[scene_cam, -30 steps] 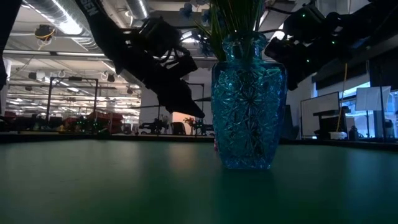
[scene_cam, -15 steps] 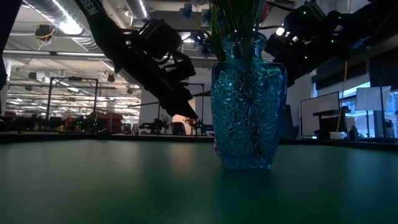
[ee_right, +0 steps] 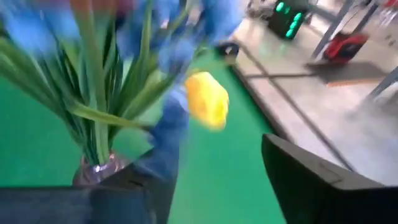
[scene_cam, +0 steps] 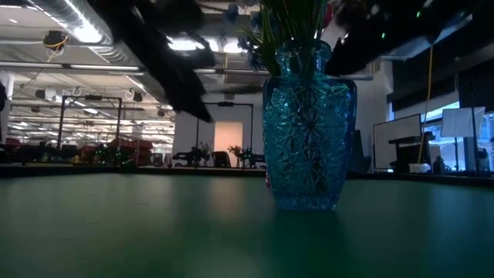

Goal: Sort flowers into vase by color
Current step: Put the yellow flower into the blue vase

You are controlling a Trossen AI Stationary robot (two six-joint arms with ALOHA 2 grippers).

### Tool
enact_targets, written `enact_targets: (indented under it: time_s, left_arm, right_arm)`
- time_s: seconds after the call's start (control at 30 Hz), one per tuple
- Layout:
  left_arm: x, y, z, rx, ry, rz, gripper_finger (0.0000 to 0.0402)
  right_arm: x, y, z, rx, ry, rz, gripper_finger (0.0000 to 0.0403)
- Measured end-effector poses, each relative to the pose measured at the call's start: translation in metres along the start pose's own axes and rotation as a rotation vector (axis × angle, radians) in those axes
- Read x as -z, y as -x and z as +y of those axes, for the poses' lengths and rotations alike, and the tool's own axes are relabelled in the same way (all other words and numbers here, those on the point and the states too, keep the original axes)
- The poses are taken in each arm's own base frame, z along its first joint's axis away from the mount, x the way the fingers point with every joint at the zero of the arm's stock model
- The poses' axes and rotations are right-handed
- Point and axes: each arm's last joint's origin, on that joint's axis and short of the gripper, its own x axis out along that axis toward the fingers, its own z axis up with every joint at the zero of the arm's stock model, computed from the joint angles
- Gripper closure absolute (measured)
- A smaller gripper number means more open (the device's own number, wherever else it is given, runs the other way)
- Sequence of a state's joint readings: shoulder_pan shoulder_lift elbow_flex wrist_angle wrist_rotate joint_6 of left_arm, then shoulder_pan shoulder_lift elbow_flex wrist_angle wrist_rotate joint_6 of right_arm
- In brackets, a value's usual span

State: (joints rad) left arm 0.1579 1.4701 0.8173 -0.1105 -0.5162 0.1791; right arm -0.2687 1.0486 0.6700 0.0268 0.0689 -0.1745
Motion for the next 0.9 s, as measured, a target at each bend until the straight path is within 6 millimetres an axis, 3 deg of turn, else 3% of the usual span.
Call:
enact_targets:
  time_s: [0.13,0.2,0.27,0.37,0.53,0.67,0.9]
  left_arm:
    - [0.013,0.05,0.033,-0.161,0.049,0.052,0.0401]
    - [0.019,0.08,0.048,-0.189,0.151,-0.029,0.0401]
    - [0.028,0.11,0.057,-0.139,0.276,-0.179,0.0401]
    - [0.038,0.145,0.058,0.074,0.408,-0.538,0.0401]
    - [0.051,0.18,0.052,0.379,0.508,-1.06,0.0401]
    - [0.039,0.196,0.044,0.519,0.474,-1.257,0.0401]
    - [-0.03,0.224,0.025,0.67,0.32,-1.452,0.0401]
  right_arm:
    - [-0.015,0.031,-0.005,0.017,0.005,-0.071,0.0146]
    - [-0.018,0.047,-0.006,-0.005,-0.022,-0.097,0.0142]
    - [-0.018,0.058,-0.004,-0.059,-0.059,-0.142,0.0144]
    - [-0.009,0.062,0.008,-0.168,-0.078,-0.212,0.0154]
    - [-0.011,0.062,0.035,-0.292,-0.091,-0.406,0.017]
    - [-0.028,0.064,0.057,-0.327,-0.1,-0.551,0.0175]
    - [-0.07,0.064,0.086,-0.347,-0.033,-0.631,0.0175]
